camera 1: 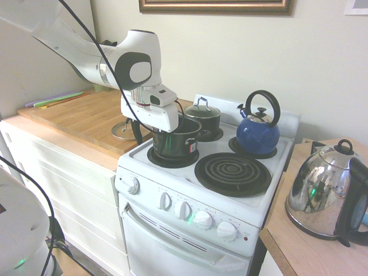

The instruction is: Cover the lid of the pot

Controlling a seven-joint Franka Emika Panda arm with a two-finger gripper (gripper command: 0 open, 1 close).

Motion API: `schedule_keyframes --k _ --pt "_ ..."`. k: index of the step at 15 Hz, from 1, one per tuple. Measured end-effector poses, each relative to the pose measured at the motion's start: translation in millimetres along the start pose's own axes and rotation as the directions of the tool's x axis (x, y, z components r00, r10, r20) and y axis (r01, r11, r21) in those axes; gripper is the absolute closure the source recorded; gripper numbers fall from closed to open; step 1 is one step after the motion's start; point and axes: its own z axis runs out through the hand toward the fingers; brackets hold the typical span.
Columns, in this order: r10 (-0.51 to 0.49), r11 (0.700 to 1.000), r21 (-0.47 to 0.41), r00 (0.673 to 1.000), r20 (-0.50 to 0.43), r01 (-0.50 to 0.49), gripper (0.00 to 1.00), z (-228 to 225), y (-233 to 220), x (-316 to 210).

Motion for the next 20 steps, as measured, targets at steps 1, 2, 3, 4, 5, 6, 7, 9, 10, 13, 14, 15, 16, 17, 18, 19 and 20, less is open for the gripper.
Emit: schedule_keyframes --k 1,2,3,4,5,6,7,9,10,13,14,15,16,17,18,19,20 --pt "-0.003 1.000 -0.003 1.000 -0.001 0.003 0.00 0.6 0.0 0.1" --pt "-0.009 1.000 -0.009 1.000 0.002 0.009 0.00 3.0 -0.1 0.0" --pt "-0.015 1.000 -0.011 1.000 0.005 0.015 0.00 4.3 -1.7 -2.3" --pt "-0.026 1.000 -0.010 1.000 0.007 0.026 0.00 4.2 -5.4 -7.3" --pt "-0.044 0.999 -0.012 0.999 0.009 0.044 0.00 3.0 -11.2 -16.3" --pt "-0.061 0.998 -0.016 0.998 0.010 0.061 0.00 0.2 -17.4 -28.0" --pt "-0.078 0.997 -0.018 0.997 0.009 0.078 0.00 -3.7 -24.1 -41.4" --pt "-0.108 0.994 -0.017 0.994 0.002 0.108 0.00 -16.3 -37.7 -67.7" --pt "-0.123 0.992 -0.012 0.992 -0.006 0.123 0.00 -23.6 -47.9 -80.1" --pt "-0.149 0.989 -0.004 0.989 -0.022 0.149 0.00 -42.1 -86.8 -112.4" --pt "-0.154 0.988 -0.004 0.988 -0.021 0.154 0.00 -45.9 -101.3 -120.6" --pt "-0.159 0.987 -0.008 0.987 -0.020 0.159 0.00 -47.8 -115.1 -126.2" --pt "-0.165 0.986 -0.013 0.986 -0.016 0.165 0.00 -48.9 -128.7 -130.5" --pt "-0.169 0.986 -0.014 0.985 -0.013 0.169 0.00 -50.1 -142.5 -131.5" --pt "-0.168 0.986 -0.014 0.986 -0.014 0.167 0.00 -49.8 -157.0 -129.6" --pt "-0.161 0.987 -0.014 0.987 -0.017 0.160 0.00 -48.7 -172.3 -125.4" --pt "-0.153 0.988 -0.015 0.988 -0.016 0.153 0.00 -45.5 -187.1 -119.7"
